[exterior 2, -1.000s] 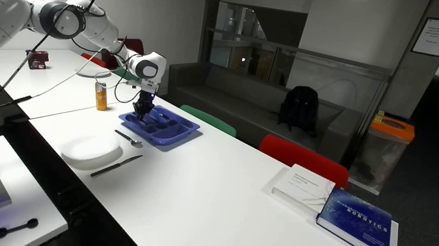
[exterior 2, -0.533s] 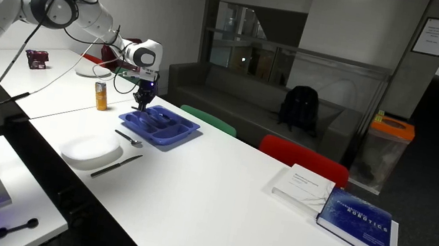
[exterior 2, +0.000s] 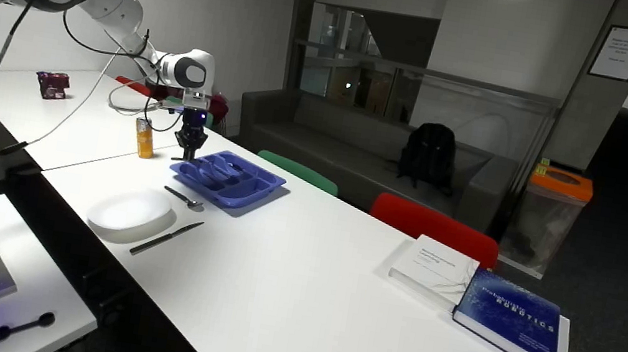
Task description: Take out the spoon and the fork, and set it around the plate
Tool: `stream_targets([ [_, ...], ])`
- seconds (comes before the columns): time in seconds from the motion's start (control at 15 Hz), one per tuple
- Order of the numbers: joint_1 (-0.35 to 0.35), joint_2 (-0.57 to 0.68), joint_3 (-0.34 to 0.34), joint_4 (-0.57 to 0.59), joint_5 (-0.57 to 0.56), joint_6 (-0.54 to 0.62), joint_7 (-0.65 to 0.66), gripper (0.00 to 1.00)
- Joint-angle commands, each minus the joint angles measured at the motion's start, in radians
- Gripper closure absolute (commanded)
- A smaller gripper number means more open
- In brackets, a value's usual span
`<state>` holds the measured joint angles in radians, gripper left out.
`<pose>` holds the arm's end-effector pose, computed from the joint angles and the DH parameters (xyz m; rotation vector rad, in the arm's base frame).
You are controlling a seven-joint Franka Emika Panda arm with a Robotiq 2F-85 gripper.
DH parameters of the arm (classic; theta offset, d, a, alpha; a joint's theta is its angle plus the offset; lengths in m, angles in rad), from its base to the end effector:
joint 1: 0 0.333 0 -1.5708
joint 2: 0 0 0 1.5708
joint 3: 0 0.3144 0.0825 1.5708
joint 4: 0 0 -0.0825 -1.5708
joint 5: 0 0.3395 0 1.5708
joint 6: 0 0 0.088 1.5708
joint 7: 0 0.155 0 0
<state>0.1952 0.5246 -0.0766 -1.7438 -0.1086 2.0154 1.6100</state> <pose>0.5860 0.0611 0.2385 2.1652 -1.8738 -0.0921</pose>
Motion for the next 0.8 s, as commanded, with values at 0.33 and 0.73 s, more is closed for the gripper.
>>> stream_targets([
  [0.33, 0.012, -0.265, 0.077, -0.333, -0.123, -0.004, -0.171, 0.97],
  [0.73, 0.04, -0.326, 0.146, -0.436, -0.217, -0.012, -0.308, 0.97],
])
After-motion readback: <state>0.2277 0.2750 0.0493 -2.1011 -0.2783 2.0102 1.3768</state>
